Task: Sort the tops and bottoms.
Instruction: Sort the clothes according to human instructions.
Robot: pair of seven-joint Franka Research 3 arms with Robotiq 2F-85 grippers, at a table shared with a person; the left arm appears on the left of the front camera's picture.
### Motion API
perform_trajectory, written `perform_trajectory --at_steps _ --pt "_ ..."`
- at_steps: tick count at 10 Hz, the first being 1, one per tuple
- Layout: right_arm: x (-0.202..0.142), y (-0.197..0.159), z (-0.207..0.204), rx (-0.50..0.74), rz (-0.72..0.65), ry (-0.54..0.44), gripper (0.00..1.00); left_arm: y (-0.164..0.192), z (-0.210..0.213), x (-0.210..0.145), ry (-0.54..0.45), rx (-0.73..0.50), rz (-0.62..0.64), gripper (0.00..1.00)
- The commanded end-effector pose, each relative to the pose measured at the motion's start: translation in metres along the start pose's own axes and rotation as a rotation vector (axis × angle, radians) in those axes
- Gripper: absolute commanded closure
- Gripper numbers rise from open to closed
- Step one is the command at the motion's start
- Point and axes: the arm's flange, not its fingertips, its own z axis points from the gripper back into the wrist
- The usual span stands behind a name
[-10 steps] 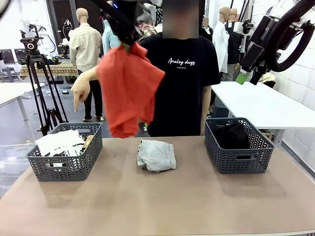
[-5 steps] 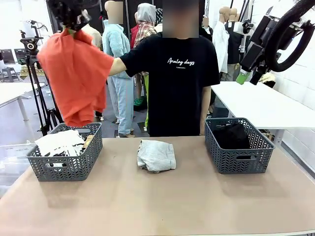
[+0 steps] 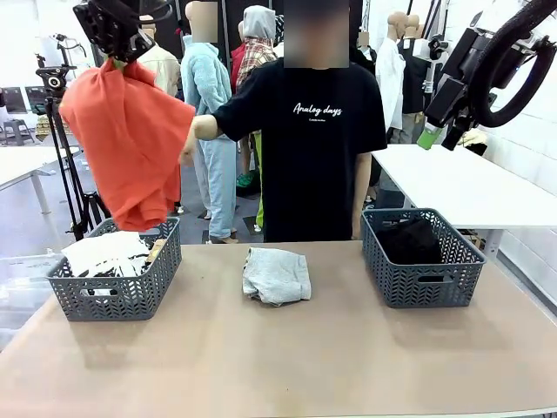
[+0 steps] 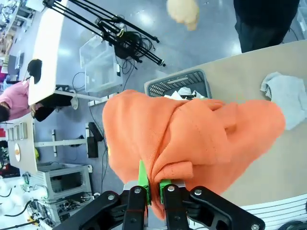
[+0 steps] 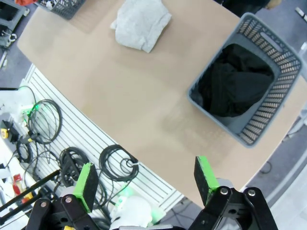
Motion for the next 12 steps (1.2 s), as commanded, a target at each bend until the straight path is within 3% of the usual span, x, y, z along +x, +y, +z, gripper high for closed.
perform_trajectory --at_steps 1,2,4,6,9,11,12 --pt "-0.002 0.002 0.0 -0.005 -0.005 0.011 0.0 0.005 -0.003 0.0 0.005 0.004 0.009 1.0" --pt "-0.002 0.002 0.0 -0.005 -0.005 0.011 0.0 0.003 -0.019 0.001 0.021 -0.007 0.053 1.0" --pt "-0.002 0.002 0.0 -0.005 -0.005 0.011 0.0 0.025 -0.083 -0.002 0.102 -0.047 0.258 1.0" --pt "-0.002 0.002 0.0 -0.005 -0.005 0.011 0.0 0.046 -0.131 -0.001 0.084 -0.067 0.383 1.0" --pt "-0.002 0.002 0.0 -0.005 -0.005 0.011 0.0 0.064 -0.2 -0.001 0.14 -0.131 0.498 1.0" --pt "-0.002 0.002 0.0 -0.005 -0.005 0.011 0.0 0.057 -0.245 -0.001 0.154 -0.226 0.565 1.0" --pt "-0.002 0.002 0.0 -0.005 -0.005 0.011 0.0 0.055 -0.266 -0.008 0.197 -0.217 0.588 1.0"
